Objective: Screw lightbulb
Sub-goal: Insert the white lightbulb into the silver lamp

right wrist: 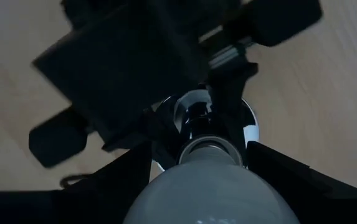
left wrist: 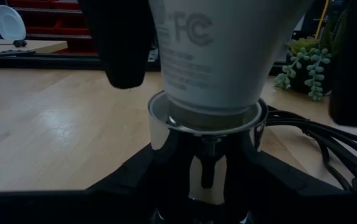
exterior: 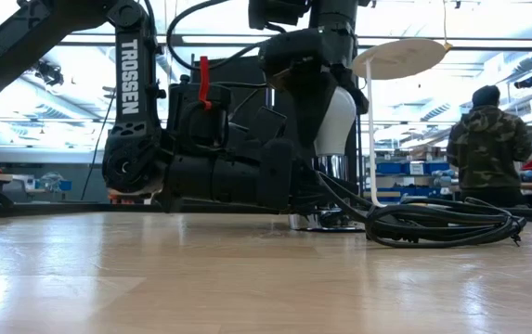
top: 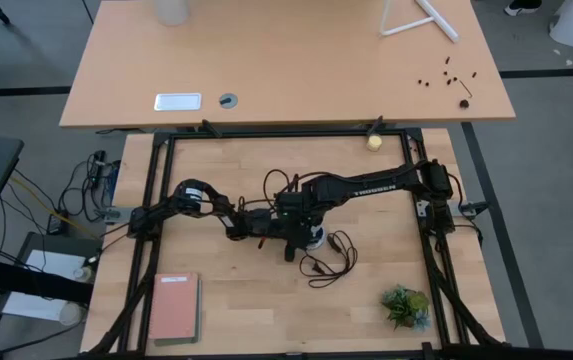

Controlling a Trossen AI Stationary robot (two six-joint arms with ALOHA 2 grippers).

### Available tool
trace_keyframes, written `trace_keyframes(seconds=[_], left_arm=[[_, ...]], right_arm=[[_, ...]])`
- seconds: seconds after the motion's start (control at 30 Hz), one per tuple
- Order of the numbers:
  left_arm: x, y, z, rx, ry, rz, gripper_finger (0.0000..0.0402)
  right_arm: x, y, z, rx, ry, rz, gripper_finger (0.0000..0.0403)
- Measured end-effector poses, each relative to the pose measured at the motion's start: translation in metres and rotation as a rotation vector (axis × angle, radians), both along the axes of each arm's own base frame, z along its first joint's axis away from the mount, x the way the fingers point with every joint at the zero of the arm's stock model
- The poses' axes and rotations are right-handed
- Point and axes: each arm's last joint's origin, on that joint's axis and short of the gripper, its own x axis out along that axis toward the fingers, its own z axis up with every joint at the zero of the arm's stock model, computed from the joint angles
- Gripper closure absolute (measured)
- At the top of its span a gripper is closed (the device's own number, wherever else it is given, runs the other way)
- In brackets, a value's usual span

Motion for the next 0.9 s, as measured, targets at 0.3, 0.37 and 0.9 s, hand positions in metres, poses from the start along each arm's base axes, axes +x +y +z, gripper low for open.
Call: trace_keyframes(seconds=[0.3, 0.37, 0.9], left_arm=[[0.0000, 0.0000, 0.0000, -0.012, 0.001, 0.005, 0.0213], [0.0000, 0.0000, 0.0000, -0.011, 0.001, 0.005, 0.0213], [0.0000, -0.0002, -0.0016, 0.052, 0.018, -0.029, 0.0213]], right_arm=[[0.0004, -0.0006, -0.0002, 0.023, -0.005, -0.289, 0.0139], [0.0004, -0.0009, -0.0002, 0.024, -0.006, -0.357, 0.0139], [-0.0020, 0.0030, -0.0058, 0.056, 0.004, -0.633, 0.0138]])
